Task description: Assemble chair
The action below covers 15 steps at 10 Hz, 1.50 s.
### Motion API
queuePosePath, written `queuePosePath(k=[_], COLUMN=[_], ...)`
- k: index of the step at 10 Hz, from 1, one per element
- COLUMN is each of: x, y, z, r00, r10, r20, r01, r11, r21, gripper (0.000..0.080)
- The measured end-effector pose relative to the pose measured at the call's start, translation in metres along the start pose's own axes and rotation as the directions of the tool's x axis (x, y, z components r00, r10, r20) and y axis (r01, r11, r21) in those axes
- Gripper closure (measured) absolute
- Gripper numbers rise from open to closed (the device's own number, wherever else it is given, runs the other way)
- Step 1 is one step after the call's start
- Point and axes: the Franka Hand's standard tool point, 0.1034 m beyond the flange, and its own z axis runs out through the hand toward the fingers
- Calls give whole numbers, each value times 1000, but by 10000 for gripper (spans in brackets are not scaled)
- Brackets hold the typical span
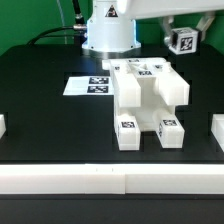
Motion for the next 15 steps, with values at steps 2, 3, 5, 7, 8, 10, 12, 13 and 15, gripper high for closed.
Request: queuePosePath(k=[2, 3, 5, 7, 8, 10, 12, 13, 15], x=[-3, -3, -3, -3, -9, -10, -10, -10, -8], y=[18, 17, 18, 12, 6, 11, 11, 10, 9], z=[0, 0, 1, 8, 14, 14, 15, 18, 18], r00=[1000, 1000, 1000, 999, 998, 998, 998, 997, 996], r10=[-12, -11, -10, -22, -33, -22, -23, -28, -37], r20=[1, 1, 2, -46, -52, -52, -54, -74, -84], r01=[12, 11, 10, 21, 32, 21, 22, 26, 34], r11=[1000, 1000, 1000, 1000, 999, 1000, 1000, 999, 999], r21=[-1, -1, -1, -18, -22, -20, -21, -29, -37], gripper=[511, 511, 511, 511, 511, 511, 511, 511, 511])
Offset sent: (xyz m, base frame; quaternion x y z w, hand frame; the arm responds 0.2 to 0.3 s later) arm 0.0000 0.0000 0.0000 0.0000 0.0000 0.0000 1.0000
